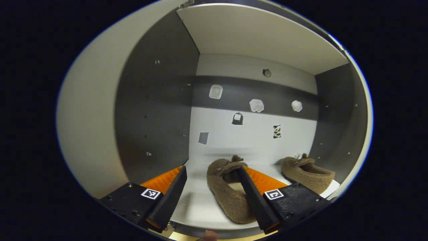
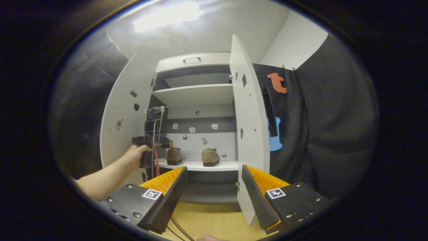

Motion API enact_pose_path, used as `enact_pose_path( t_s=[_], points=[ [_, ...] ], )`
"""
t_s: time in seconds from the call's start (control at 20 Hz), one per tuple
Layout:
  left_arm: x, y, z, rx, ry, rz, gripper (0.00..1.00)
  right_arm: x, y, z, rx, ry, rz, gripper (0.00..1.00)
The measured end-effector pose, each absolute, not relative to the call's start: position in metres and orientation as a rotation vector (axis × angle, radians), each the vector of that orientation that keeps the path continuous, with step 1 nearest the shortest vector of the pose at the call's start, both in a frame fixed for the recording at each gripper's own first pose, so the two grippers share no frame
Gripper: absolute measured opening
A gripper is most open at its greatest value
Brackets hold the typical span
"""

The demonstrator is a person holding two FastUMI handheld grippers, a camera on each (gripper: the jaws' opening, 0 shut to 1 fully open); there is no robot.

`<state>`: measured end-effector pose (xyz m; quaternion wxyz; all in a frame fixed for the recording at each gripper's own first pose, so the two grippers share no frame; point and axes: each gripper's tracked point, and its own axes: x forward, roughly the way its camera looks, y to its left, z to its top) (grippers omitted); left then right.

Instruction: Grab one shoe with the right hand and put it into the shoe cabinet, grab the other shoe with the left hand and put it into the shoe cabinet; then close the right door with the right hand and the left door with the left hand.

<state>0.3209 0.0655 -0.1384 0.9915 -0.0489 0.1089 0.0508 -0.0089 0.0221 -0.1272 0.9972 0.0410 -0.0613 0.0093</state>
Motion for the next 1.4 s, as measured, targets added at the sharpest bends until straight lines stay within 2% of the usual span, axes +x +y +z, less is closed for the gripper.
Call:
enact_pose_path(
  t_s=[0.2, 0.4, 0.55, 0.7, 0.8, 0.85, 0.9, 0.95, 1.05, 1.2, 1.3, 1.35, 1.4],
  points=[
    [0.246, 0.045, -0.123, -0.103, 0.192, 0.010, 0.97, -0.041, 0.023, -0.134, 0.078, -0.118, -0.009, 0.98],
    [0.170, 0.045, -0.090, -0.065, 0.121, -0.022, 0.96, -0.061, 0.019, -0.128, 0.069, -0.111, -0.017, 0.98],
    [0.121, 0.062, -0.067, -0.051, 0.075, 0.026, 0.96, -0.069, 0.011, -0.113, 0.062, -0.133, -0.015, 0.98],
    [0.077, 0.069, -0.066, -0.012, 0.105, 0.048, 0.96, -0.070, -0.005, -0.099, 0.074, -0.146, 0.001, 0.98],
    [0.058, 0.064, -0.071, -0.007, 0.117, 0.019, 0.92, -0.066, -0.025, -0.094, 0.047, -0.141, 0.005, 0.98],
    [0.049, 0.061, -0.075, -0.013, 0.127, -0.002, 0.93, -0.064, -0.042, -0.095, 0.027, -0.128, -0.005, 0.98],
    [0.042, 0.057, -0.081, -0.021, 0.138, -0.024, 0.99, -0.062, -0.059, -0.095, 0.012, -0.113, -0.017, 0.98],
    [0.035, 0.056, -0.086, -0.025, 0.144, -0.041, 0.96, -0.058, -0.076, -0.093, 0.002, -0.100, -0.032, 0.98],
    [0.023, 0.051, -0.096, -0.037, 0.147, -0.060, 0.96, -0.048, -0.107, -0.089, -0.022, -0.075, -0.042, 0.98],
    [0.004, 0.032, -0.113, -0.101, 0.148, -0.113, 0.96, -0.031, -0.142, -0.081, -0.076, -0.049, 0.033, 0.98],
    [-0.009, 0.016, -0.123, -0.139, 0.159, -0.170, 0.96, -0.017, -0.162, -0.080, -0.117, -0.031, 0.130, 0.98],
    [-0.013, 0.014, -0.125, -0.142, 0.159, -0.185, 0.94, -0.011, -0.172, -0.084, -0.129, -0.009, 0.178, 0.98],
    [-0.016, 0.016, -0.125, -0.142, 0.153, -0.186, 0.96, -0.004, -0.185, -0.086, -0.130, 0.016, 0.209, 0.99]
  ],
)
